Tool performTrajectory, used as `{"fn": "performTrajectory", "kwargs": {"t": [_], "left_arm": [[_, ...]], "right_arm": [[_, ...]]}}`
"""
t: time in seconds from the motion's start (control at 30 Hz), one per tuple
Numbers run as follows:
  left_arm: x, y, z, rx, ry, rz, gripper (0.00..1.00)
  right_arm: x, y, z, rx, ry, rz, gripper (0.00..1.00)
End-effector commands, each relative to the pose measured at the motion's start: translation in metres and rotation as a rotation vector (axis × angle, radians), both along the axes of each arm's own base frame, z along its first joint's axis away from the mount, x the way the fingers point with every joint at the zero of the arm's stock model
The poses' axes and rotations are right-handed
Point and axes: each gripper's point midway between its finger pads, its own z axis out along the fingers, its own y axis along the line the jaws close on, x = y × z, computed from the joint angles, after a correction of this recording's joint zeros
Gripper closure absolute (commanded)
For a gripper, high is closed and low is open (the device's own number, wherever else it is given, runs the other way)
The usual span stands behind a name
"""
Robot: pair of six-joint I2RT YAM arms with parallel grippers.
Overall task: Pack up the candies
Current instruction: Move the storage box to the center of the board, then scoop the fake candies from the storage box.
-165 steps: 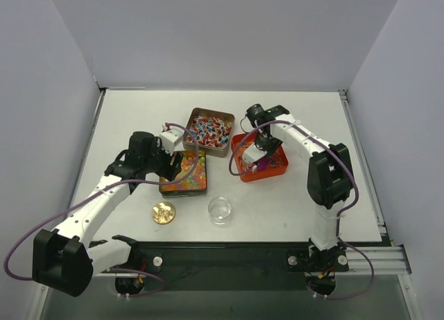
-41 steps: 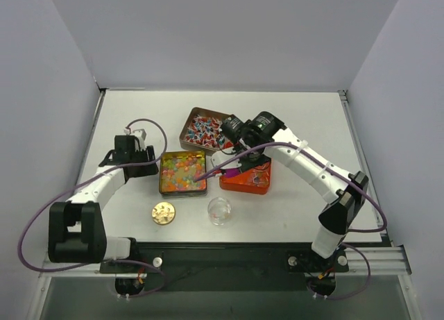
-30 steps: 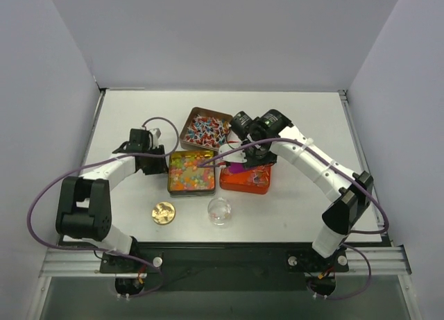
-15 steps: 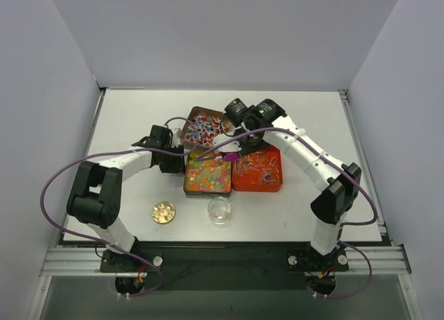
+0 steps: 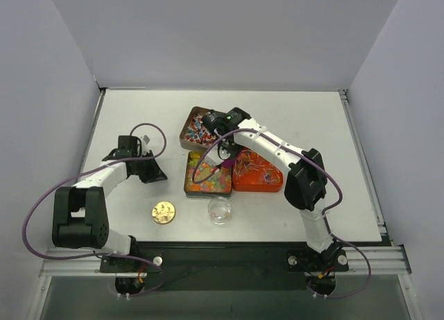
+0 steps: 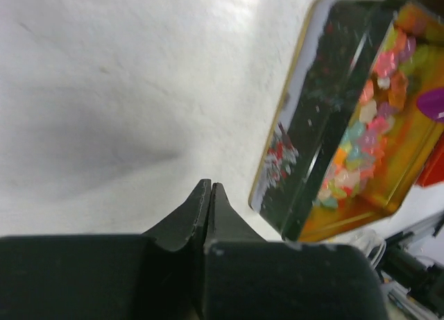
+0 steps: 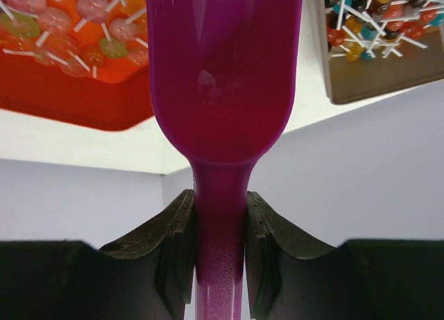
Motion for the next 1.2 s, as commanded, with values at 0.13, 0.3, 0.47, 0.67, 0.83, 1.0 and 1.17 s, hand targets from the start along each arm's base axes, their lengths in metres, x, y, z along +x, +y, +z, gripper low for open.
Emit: {"fn": "performTrajectory", "kwargs": {"t": [0.13,0.3,0.47,0.67,0.83,1.0,1.17], "left_arm": [[-0.025,-0.044,0.019,-0.179,-0.096,-0.089,1.00],[-0.030,-0.060,0.016,-0.192,-0.100,-0.150,1.00],[-0.030,-0.069,0.009,-0.196,-0.092,-0.169,1.00],[-0.033,-0.072,0.005,-0.204,-0.083,-0.177,1.00],[-0.034,-0.078,0.005,-0.213,-0.088,-0.193,1.00],[-0.036,-0.081,0.003,-0.219,-0.086,-0.200,1.00],[-0.035,-0.082,0.002,-0.224,-0.088,-0.187,1.00]], "right_arm": [[0.008,0.018,0.021,-0.255,-0.090,0.222,1.00],[0.004,0.027,0.010,-0.354,-0.116,0.265,1.00],[-0.007,0.030,0.004,-0.418,-0.161,0.246,1.00],[-0.022,0.027,-0.004,-0.448,-0.160,0.241,1.00],[-0.041,0.022,-0.004,-0.427,-0.111,0.182,1.00],[-0.061,0.018,-0.005,-0.380,-0.060,0.099,1.00],[-0.074,0.014,-0.010,-0.354,-0.030,0.043,1.00]]}}
